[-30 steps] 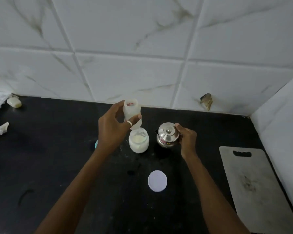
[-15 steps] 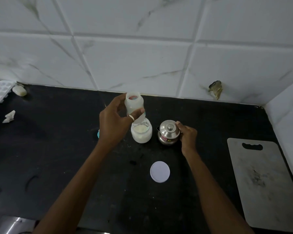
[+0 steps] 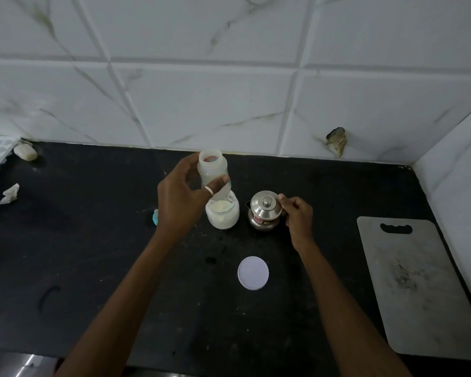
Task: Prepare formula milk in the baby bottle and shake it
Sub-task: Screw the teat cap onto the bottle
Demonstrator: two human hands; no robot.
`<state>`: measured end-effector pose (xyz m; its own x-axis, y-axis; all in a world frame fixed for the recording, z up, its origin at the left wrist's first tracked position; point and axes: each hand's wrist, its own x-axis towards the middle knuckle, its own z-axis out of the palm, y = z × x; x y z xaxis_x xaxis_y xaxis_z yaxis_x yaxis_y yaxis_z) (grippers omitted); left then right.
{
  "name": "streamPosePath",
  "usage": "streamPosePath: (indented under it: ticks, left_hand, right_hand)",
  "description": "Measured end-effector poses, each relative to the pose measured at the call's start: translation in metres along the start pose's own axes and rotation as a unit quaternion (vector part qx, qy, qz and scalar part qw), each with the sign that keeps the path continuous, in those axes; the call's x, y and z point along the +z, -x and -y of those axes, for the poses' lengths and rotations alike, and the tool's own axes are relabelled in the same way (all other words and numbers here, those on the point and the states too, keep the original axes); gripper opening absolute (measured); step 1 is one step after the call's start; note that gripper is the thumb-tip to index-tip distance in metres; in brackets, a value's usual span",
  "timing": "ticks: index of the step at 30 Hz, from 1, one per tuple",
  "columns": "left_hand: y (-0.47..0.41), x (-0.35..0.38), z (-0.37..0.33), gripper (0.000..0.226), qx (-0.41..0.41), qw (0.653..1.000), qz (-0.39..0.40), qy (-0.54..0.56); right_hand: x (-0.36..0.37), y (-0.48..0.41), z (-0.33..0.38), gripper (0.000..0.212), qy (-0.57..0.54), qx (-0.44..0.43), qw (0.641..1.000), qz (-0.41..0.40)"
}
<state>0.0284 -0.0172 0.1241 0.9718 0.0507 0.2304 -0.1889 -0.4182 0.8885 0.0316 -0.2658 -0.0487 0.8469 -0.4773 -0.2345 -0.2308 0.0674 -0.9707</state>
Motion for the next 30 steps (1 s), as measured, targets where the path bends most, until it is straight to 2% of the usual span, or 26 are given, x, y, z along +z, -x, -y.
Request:
streamPosePath:
  ticks: [5,7,9,13,17,20,22,30]
  left_hand:
    - [0.004,-0.002,-0.004,0.059,0.003,1.0,0.0,0.002]
    - [0.006,-0.004,-0.006,0.059,0.001,1.0,0.0,0.008]
    - [0.007,-0.005,-0.007,0.059,0.0,1.0,0.002,0.01]
    - [0.009,-0.006,-0.011,0.06,0.002,1.0,0.006,0.014]
    - [0.008,-0.01,-0.014,0.06,0.001,1.0,0.012,0.025]
    - [0.007,-0.012,-0.014,0.062,-0.001,1.0,0.016,0.026]
    - [0.006,-0.013,-0.012,0.062,0.004,1.0,0.019,0.024]
    - [0.004,-0.021,-0.003,0.061,0.009,1.0,0.013,0.019]
  right_hand:
    - [-0.011,0.011,0.009,0.036,0.074,-0.021,0.996,-0.045]
    - [-0.016,0.022,0.014,0.04,0.131,-0.061,0.986,-0.077]
    - [-0.021,0.038,0.018,0.048,0.19,-0.121,0.972,-0.071]
    - [-0.023,0.071,0.014,0.065,0.306,-0.249,0.919,-0.012]
    - [-0.011,0.109,-0.002,0.07,0.398,-0.321,0.859,0.02]
    - [-0.005,0.131,-0.02,0.07,0.47,-0.322,0.818,0.076]
    - [-0.003,0.143,-0.033,0.074,0.501,-0.296,0.805,0.114]
    - [0.012,0.164,-0.049,0.074,0.51,-0.272,0.803,0.143]
